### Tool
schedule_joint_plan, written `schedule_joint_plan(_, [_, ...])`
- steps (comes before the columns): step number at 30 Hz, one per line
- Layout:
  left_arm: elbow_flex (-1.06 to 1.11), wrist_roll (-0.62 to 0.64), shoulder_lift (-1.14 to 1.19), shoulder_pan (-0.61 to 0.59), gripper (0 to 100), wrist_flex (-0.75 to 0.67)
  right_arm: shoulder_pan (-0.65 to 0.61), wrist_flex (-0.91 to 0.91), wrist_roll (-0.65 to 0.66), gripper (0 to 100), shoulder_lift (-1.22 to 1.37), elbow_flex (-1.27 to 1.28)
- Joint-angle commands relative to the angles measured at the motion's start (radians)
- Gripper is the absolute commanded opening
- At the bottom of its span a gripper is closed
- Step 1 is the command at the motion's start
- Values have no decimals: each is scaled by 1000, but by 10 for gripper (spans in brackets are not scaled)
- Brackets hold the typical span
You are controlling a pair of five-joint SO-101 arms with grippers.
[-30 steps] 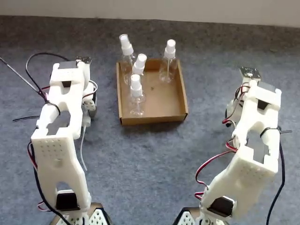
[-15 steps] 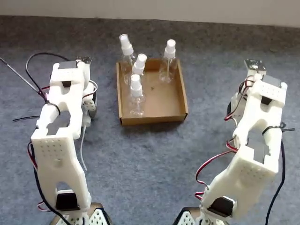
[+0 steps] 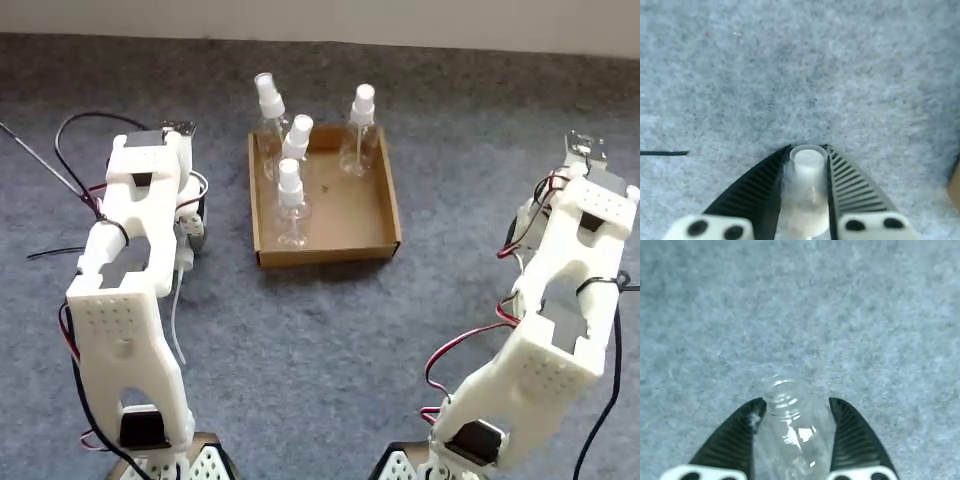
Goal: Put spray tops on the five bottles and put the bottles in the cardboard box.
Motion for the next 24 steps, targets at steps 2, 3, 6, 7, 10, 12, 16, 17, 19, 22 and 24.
schedule_joint_plan(2, [2,2,2,18,68,-38,8,7,26,147,-12,-59])
schedule_joint_plan(3, [2,2,2,18,68,-38,8,7,26,173,-12,-59])
schedule_joint_plan(6, [2,2,2,18,68,-38,8,7,28,188,-12,-59])
schedule_joint_plan(7, [2,2,2,18,68,-38,8,7,31,188,-12,-59])
schedule_joint_plan(10, [2,2,2,18,68,-40,7,45,120,188,-13,-59])
schedule_joint_plan(12, [2,2,2,18,68,-40,7,71,163,188,-13,-59])
schedule_joint_plan(16, [2,2,2,18,68,-40,12,77,201,188,-12,-58])
schedule_joint_plan(17, [2,2,2,18,68,-40,12,77,207,190,-12,-56])
schedule_joint_plan(19, [2,2,2,18,68,-40,12,77,207,192,-12,-56])
schedule_joint_plan(22, [2,2,2,16,68,-40,12,77,204,197,-12,-56])
schedule_joint_plan(24, [2,2,2,16,68,-40,10,77,204,227,-12,-56])
